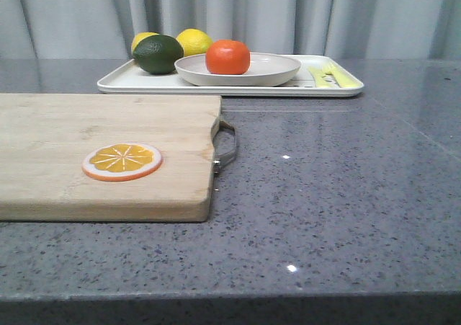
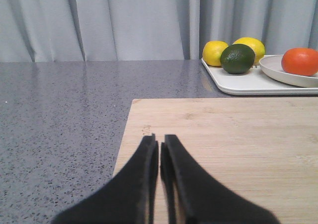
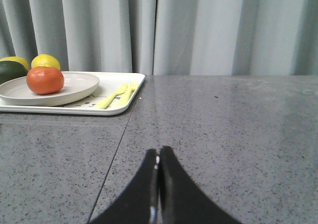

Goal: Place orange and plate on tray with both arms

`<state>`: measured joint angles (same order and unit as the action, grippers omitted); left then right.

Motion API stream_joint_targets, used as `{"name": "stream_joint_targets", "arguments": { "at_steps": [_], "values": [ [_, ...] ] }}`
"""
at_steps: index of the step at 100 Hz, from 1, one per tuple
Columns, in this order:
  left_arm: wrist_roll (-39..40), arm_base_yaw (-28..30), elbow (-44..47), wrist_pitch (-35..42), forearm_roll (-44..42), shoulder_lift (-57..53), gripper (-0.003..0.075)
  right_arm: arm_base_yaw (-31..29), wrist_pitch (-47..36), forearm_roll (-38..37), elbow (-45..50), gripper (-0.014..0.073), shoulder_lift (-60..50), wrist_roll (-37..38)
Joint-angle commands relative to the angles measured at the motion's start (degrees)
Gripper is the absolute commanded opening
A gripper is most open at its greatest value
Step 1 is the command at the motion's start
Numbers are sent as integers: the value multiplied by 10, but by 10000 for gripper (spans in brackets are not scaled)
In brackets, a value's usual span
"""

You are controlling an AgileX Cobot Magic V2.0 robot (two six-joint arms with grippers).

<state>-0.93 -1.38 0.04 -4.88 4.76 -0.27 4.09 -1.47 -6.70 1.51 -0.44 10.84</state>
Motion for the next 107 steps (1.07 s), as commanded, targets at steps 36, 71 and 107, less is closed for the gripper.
{"name": "stream_joint_targets", "arguments": {
  "at_steps": [36, 71, 107],
  "values": [
    [5, 1, 5, 45, 1, -19, 6, -3, -5, 18, -12, -73, -8, -20],
    [5, 1, 5, 45, 1, -19, 6, -3, 5, 48, -12, -73, -8, -59],
    [5, 1, 5, 45, 1, -19, 6, -3, 5, 48, -12, -73, -8, -59]
  ]
}}
